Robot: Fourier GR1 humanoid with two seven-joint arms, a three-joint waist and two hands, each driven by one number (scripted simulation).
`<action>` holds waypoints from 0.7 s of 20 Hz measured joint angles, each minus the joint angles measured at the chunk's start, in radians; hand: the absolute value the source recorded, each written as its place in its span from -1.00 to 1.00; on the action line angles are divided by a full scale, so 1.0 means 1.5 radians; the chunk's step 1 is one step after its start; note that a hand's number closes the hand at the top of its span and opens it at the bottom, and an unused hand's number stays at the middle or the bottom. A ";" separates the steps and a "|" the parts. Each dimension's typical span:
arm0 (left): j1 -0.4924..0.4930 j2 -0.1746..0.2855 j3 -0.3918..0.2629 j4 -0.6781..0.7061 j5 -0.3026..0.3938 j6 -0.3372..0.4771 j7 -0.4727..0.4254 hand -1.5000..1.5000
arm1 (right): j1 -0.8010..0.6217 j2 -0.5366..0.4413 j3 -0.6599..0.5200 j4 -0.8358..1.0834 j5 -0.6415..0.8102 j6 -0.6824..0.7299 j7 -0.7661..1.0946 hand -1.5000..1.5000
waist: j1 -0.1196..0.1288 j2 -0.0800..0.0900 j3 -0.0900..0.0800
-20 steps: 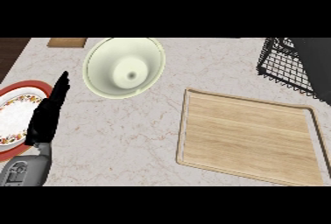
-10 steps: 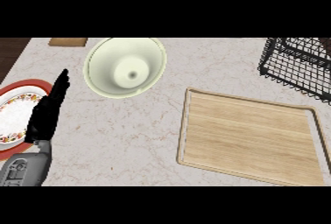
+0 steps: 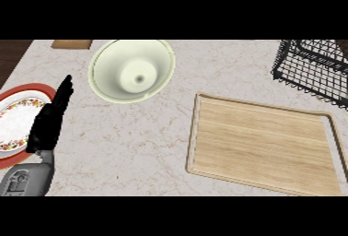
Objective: Pick the tomato from the tray and place it in the tiered basket
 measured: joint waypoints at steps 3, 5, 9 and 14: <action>-0.004 0.002 0.006 0.013 0.000 -0.003 -0.007 0.00 | 0.007 -0.006 -0.024 0.014 -0.021 0.004 -0.034 1.00 | 0.000 0.000 0.000; -0.001 0.005 0.008 0.005 0.002 -0.008 -0.003 0.00 | 0.012 -0.014 -0.042 0.024 -0.039 0.016 -0.055 1.00 | 0.000 0.000 0.000; 0.008 -0.006 0.003 0.000 -0.005 0.001 -0.003 0.00 | 0.033 -0.013 -0.102 0.043 -0.096 0.013 -0.049 -1.00 | -0.001 0.000 0.000; 0.002 -0.006 0.005 -0.003 -0.008 -0.001 0.005 0.00 | 0.069 -0.008 -0.142 0.037 -0.136 -0.015 -0.071 -1.00 | -0.003 -0.001 0.001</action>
